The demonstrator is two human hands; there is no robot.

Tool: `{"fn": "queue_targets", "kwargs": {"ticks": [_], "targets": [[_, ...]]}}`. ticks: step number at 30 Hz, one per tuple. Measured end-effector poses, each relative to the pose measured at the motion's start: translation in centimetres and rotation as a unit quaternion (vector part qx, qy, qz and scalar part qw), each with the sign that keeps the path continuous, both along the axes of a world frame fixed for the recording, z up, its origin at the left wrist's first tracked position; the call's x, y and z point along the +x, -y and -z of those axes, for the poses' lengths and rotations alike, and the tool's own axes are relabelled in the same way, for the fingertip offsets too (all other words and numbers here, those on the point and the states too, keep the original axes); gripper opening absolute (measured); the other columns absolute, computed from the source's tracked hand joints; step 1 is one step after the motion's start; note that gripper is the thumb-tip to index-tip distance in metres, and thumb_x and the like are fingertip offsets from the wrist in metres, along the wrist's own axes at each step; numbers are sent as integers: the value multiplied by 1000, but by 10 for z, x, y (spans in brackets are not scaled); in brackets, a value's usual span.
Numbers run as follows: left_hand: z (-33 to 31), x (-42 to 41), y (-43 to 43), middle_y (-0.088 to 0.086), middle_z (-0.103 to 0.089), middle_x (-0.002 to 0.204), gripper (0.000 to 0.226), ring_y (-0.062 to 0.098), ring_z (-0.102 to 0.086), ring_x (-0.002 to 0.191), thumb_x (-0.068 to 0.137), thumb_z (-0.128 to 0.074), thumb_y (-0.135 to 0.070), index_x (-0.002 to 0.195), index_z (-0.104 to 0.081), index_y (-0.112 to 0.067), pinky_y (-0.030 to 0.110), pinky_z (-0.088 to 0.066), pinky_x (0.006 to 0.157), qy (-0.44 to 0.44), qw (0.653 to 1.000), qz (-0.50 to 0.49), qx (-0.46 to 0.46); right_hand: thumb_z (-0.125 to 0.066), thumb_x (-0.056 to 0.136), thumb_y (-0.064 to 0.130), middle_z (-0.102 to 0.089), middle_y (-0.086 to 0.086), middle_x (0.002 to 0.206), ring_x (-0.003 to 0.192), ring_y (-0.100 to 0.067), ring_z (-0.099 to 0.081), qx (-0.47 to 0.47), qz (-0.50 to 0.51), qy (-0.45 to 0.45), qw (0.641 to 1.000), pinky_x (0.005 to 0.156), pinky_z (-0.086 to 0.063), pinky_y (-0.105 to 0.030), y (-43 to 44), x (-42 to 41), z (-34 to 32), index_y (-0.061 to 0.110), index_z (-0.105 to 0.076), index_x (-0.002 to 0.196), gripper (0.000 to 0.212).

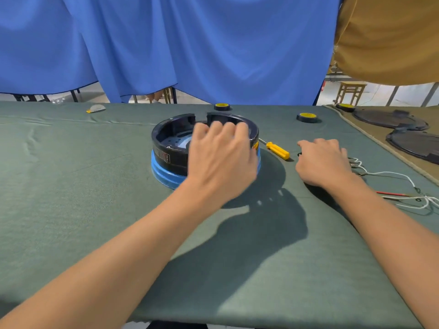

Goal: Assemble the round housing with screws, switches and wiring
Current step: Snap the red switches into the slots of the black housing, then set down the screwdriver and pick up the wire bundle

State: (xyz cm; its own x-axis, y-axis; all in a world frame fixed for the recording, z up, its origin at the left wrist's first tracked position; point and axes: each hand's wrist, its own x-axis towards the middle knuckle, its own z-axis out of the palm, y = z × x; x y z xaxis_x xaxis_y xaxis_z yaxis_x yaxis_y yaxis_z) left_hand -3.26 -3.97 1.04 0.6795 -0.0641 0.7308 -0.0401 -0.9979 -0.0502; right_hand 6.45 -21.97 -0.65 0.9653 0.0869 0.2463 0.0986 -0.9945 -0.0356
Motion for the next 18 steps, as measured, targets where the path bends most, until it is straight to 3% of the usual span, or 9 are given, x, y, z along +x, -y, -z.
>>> {"fn": "queue_targets", "kwargs": {"ticks": [4,7,11,18], "targets": [[11,20,36,2,-47,83,23,27,-45,80,89,-48,-34,87,-36,-15,39,-21,74,-59,995,-74,-44,-46,93,16,-57,-11,126,119,-36,-48,-11,-7,-4,1000,93,-35,-45,1,-1,3,21,-52,128,35],[18,30,37,3,-59,83,23,24,-40,75,95,-43,-36,83,-41,-16,41,-28,78,-34,994,-94,-41,-55,92,13,-63,-7,122,116,-32,-53,23,-24,31,999,91,-37,-43,1,0,1,24,-55,128,37],[20,23,18,1,-64,69,37,24,-57,67,96,-42,-47,71,-41,-19,39,-30,76,21,998,-33,-45,-59,93,20,-66,-10,118,114,-34,-55,145,-44,59,987,95,-43,-46,-1,-1,-4,22,-56,131,38],[19,6,-35,-5,-64,59,46,21,-50,54,98,-39,-45,70,-63,-18,30,-30,79,36,996,66,-57,-63,87,21,-70,-1,92,100,-27,-60,334,-84,41,938,90,-50,-40,-12,-13,-9,21,-71,103,17]]}}
